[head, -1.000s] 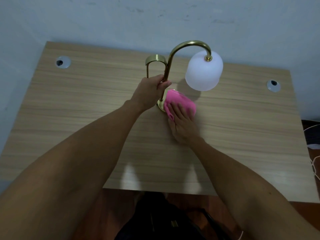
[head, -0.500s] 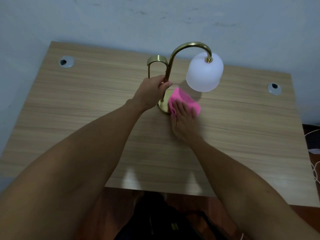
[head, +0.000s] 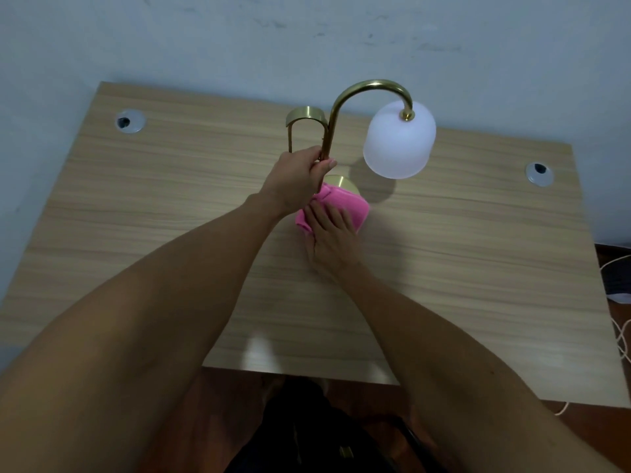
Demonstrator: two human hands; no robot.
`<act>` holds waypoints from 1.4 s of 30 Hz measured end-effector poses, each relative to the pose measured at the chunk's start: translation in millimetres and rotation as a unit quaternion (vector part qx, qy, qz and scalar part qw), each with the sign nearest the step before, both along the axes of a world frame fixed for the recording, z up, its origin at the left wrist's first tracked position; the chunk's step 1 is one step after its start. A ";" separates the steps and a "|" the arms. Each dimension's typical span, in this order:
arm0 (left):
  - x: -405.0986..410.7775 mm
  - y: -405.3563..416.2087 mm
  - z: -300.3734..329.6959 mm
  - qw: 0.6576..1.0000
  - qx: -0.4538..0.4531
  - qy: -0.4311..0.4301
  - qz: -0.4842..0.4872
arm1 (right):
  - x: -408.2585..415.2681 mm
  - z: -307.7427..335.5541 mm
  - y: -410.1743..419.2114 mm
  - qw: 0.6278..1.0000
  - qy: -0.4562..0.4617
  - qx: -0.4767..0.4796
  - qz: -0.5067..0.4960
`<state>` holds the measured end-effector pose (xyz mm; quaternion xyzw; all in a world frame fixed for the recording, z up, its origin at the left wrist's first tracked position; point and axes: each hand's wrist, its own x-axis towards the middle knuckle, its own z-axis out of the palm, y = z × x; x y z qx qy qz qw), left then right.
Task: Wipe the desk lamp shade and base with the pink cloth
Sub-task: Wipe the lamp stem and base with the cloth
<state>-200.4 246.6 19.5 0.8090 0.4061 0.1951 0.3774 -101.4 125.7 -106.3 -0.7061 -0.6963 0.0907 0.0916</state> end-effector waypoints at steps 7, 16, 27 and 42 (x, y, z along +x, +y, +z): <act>-1.2 -0.3 2.6 1.000 0.001 -0.010 0.001 | 28.3 0.9 -31.6 0.999 0.038 -0.012 0.008; 1.6 -0.7 2.0 1.000 0.015 0.006 0.005 | 42.9 1.1 21.0 0.993 0.054 -0.051 -0.092; -1.0 -0.8 -0.6 1.000 0.027 0.003 0.004 | 17.1 -6.9 -27.2 0.995 0.063 -0.007 -0.083; 1.4 4.8 -7.7 0.998 0.069 0.000 -0.013 | 77.8 29.5 65.2 0.978 0.183 -0.094 0.021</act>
